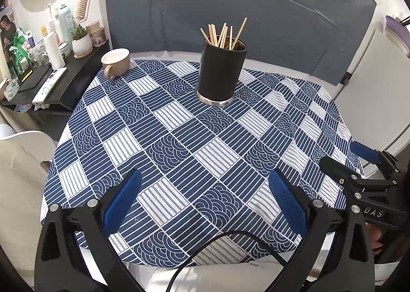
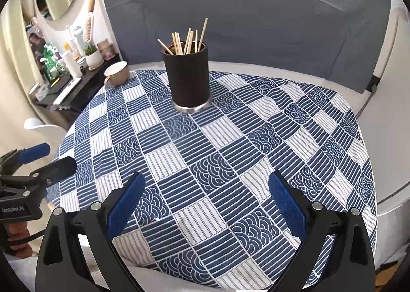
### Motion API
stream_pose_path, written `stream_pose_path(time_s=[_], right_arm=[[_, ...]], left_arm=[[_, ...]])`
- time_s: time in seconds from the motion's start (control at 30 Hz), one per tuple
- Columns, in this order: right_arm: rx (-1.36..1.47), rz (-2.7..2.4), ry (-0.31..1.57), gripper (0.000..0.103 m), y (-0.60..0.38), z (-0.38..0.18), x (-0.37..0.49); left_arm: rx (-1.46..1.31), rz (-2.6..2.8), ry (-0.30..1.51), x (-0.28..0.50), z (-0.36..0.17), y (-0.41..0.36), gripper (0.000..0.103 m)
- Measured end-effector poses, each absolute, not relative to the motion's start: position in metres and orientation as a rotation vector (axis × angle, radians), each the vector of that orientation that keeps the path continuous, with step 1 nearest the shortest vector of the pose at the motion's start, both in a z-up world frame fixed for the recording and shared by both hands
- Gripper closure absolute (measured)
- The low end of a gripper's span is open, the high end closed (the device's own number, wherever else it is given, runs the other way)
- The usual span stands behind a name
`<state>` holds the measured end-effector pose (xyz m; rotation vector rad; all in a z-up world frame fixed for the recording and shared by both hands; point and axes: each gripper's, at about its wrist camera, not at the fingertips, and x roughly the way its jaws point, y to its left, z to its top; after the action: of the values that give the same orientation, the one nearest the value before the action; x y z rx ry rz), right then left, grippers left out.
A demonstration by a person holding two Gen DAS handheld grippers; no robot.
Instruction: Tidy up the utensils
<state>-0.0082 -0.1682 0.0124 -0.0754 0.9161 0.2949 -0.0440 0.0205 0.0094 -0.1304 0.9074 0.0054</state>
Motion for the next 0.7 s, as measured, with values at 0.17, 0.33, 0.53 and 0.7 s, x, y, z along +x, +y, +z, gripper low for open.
stream_pose_path(time_s=[0.17, 0.33, 0.53, 0.7], right_arm=[[-0.071, 0.3, 0.916, 0.01, -0.1686, 0.0125, -0.0104], [-0.079, 0.298, 0.907, 0.01, -0.1672, 0.0145, -0.0113], [-0.085, 0.301, 0.905, 0.01, -0.167, 0.0154, -0.0104], [-0.08, 0.306, 0.916, 0.01, -0.1658, 0.0137, -0.0115]], left_arm=[[-0.117, 0.012, 0.903, -0.0455, 0.0103, 0.0186, 0.006], [-0.116, 0.015, 0.912, -0.0453, 0.0091, 0.0181, 0.006], [-0.109, 0.015, 0.895, -0.0455, 0.0135, 0.0184, 0.006], [-0.145, 0.015, 0.906, -0.0461, 0.0113, 0.0245, 0.006]])
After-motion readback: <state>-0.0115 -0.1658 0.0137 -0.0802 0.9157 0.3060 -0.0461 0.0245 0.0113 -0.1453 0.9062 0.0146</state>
